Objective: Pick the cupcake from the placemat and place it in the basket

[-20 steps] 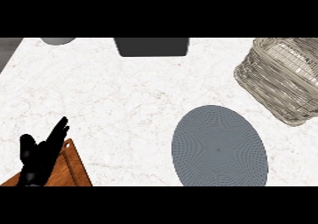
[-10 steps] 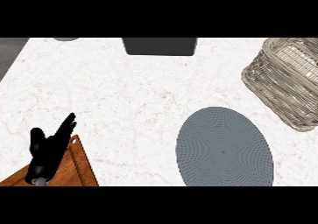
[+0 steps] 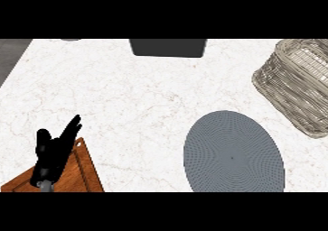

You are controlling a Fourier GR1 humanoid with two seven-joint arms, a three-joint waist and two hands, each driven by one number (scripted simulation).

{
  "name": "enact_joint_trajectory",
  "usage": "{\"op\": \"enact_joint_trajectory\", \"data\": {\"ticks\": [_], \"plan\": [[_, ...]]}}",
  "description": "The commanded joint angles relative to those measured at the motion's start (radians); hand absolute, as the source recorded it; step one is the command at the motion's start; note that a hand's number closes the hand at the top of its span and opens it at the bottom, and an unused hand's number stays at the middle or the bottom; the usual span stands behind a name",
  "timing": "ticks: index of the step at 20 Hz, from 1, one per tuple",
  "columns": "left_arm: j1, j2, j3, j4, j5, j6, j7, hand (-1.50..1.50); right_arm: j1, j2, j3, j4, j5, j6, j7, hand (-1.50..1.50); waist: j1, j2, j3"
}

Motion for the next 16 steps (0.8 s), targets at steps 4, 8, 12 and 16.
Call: {"op": "enact_joint_trajectory", "data": {"ticks": [4,8,12,16], "plan": [[0.018,-0.021,-0.004,0.079,-0.011,-0.007,0.008,0.0,-0.17,0.121,0.053,0.253,0.018,0.016,0.013,1.5,-0.005,0.009,-0.009],[0.041,-0.036,-0.014,0.064,-0.022,0.001,0.008,0.0,-0.193,0.127,0.058,0.405,0.1,0.038,-0.137,1.5,-0.001,0.012,-0.008],[0.035,-0.023,0.009,0.101,-0.002,-0.041,-0.004,0.0,-0.199,0.157,0.071,0.467,0.144,0.031,-0.208,1.5,-0.015,0.01,-0.008],[0.018,-0.047,0.009,0.107,-0.021,-0.004,-0.009,0.0,-0.206,0.099,0.095,0.522,0.274,-0.147,-0.226,1.5,-0.012,0.019,-0.008]]}}
